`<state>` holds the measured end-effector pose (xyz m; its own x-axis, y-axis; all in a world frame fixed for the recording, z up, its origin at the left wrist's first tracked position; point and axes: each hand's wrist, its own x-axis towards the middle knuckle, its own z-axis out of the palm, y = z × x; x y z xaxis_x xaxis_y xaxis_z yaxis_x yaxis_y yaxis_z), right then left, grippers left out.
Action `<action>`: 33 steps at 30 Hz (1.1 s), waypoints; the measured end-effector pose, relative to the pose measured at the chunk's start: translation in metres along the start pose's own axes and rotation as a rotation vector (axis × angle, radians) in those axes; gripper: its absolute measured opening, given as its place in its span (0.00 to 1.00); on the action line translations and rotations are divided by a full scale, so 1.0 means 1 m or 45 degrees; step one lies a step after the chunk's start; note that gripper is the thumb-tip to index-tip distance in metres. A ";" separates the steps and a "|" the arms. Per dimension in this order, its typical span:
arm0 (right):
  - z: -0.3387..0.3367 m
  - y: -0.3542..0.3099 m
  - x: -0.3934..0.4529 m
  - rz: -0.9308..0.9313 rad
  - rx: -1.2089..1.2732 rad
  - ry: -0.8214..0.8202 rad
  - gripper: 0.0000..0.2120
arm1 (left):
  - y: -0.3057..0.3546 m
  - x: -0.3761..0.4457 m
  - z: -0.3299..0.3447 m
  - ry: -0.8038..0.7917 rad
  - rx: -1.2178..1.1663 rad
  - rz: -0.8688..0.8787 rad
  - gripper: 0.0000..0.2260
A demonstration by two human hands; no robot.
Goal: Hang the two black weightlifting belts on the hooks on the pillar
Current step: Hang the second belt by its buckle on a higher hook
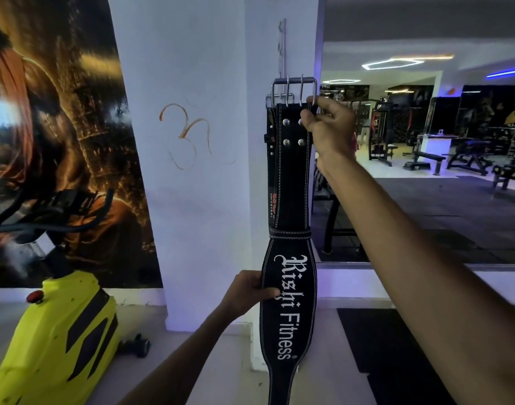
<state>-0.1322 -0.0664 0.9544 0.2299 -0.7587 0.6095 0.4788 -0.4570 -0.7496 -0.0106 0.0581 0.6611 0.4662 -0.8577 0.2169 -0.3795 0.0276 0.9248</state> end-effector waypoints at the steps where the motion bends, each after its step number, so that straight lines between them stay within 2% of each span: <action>1: -0.001 0.003 -0.001 0.009 0.006 0.001 0.15 | 0.003 0.003 -0.002 0.040 0.013 0.015 0.14; 3: -0.003 0.008 -0.002 0.021 0.013 -0.005 0.14 | 0.026 0.014 -0.008 0.170 -0.001 0.060 0.20; 6: -0.005 0.017 -0.002 0.038 0.015 0.009 0.15 | 0.088 0.038 -0.021 0.440 -0.168 0.229 0.13; 9: -0.006 0.027 -0.002 0.054 0.071 0.033 0.16 | 0.149 0.061 -0.032 0.672 -0.232 0.509 0.16; 13: -0.010 0.039 0.001 0.043 0.129 0.011 0.18 | 0.209 0.087 -0.033 0.701 -0.091 0.750 0.13; 18: -0.020 0.047 0.016 0.097 0.167 -0.113 0.18 | 0.235 0.122 -0.035 0.615 -0.013 0.780 0.16; 21: -0.029 0.056 0.032 0.115 0.108 -0.141 0.19 | 0.237 0.138 -0.028 0.679 0.026 0.784 0.16; 24: -0.035 0.067 0.051 -0.143 -0.113 -0.105 0.26 | 0.235 0.149 -0.020 0.713 -0.002 0.797 0.20; 27: -0.035 0.081 0.074 -0.400 -0.244 -0.186 0.24 | 0.233 0.168 -0.015 0.791 0.035 0.845 0.20; 31: -0.032 0.106 0.110 -0.521 -0.314 -0.342 0.21 | 0.223 0.201 -0.016 0.833 0.041 0.886 0.18; 33: -0.027 0.120 0.125 -0.557 -0.346 -0.355 0.20 | 0.216 0.222 -0.022 0.816 0.043 0.897 0.18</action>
<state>-0.0685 -0.2282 0.9333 0.2916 -0.3391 0.8944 0.3535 -0.8306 -0.4302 0.0289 -0.1146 0.9159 0.4667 -0.2047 0.8604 -0.7586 0.4074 0.5085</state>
